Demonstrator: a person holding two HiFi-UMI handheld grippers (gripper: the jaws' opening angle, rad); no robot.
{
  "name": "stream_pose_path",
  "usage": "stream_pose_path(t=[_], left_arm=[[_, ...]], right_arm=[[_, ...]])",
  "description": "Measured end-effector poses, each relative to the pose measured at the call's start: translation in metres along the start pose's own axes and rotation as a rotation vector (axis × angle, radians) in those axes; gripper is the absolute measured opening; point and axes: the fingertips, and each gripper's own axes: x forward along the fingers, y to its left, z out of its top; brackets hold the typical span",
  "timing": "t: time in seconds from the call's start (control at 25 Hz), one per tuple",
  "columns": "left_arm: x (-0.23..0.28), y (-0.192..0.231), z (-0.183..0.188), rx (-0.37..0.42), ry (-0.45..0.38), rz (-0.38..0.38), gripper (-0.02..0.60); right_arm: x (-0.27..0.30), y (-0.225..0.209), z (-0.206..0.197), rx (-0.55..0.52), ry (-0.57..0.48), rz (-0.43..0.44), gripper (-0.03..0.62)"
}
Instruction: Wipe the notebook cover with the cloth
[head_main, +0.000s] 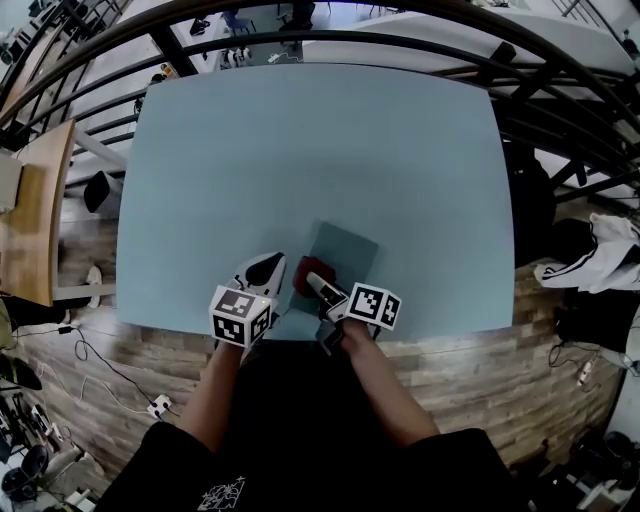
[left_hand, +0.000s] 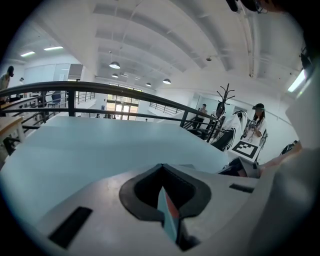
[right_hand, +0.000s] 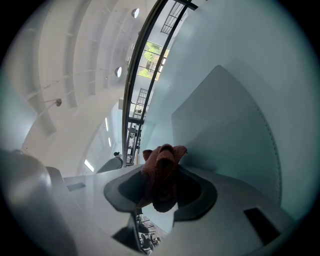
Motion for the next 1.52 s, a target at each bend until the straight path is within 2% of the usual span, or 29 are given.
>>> stream_pose_path(t=[0.24,0.56,1.52], left_arm=[[-0.003,0.001,-0.002,-0.006,-0.003,-0.002,0.006],[-0.006,-0.002,0.002,0.007,-0.002,-0.012,0.006],[0.011,-0.057,-0.015,0.063,0.041,-0.114,0.006]], right_arm=[[0.002,-0.012,-0.005,0.000,0.007,-0.045,0.149],[-0.011,-0.016,-0.004,0.007,-0.007,-0.060,0.149],[-0.082,-0.053,0.005,0.021,-0.109,-0.092,0.149]])
